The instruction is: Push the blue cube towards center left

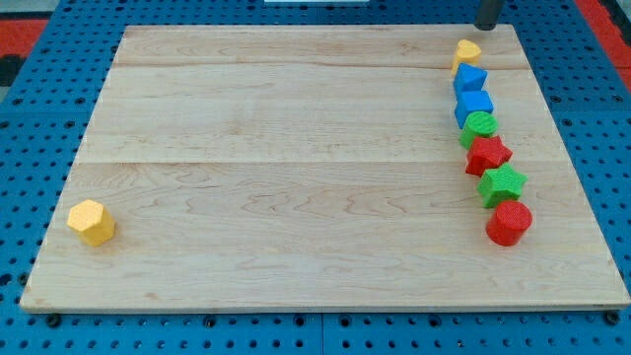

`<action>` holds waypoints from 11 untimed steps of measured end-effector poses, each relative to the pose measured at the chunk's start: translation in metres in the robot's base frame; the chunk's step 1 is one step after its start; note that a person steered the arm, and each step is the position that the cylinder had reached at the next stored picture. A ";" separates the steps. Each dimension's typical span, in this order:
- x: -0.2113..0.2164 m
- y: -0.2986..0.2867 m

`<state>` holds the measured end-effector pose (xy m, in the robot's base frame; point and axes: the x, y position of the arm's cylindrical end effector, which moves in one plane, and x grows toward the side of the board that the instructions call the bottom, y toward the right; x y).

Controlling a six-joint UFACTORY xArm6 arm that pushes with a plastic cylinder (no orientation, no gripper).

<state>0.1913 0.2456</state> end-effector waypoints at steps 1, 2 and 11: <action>0.000 0.021; 0.001 0.033; 0.152 -0.016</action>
<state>0.3438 0.2292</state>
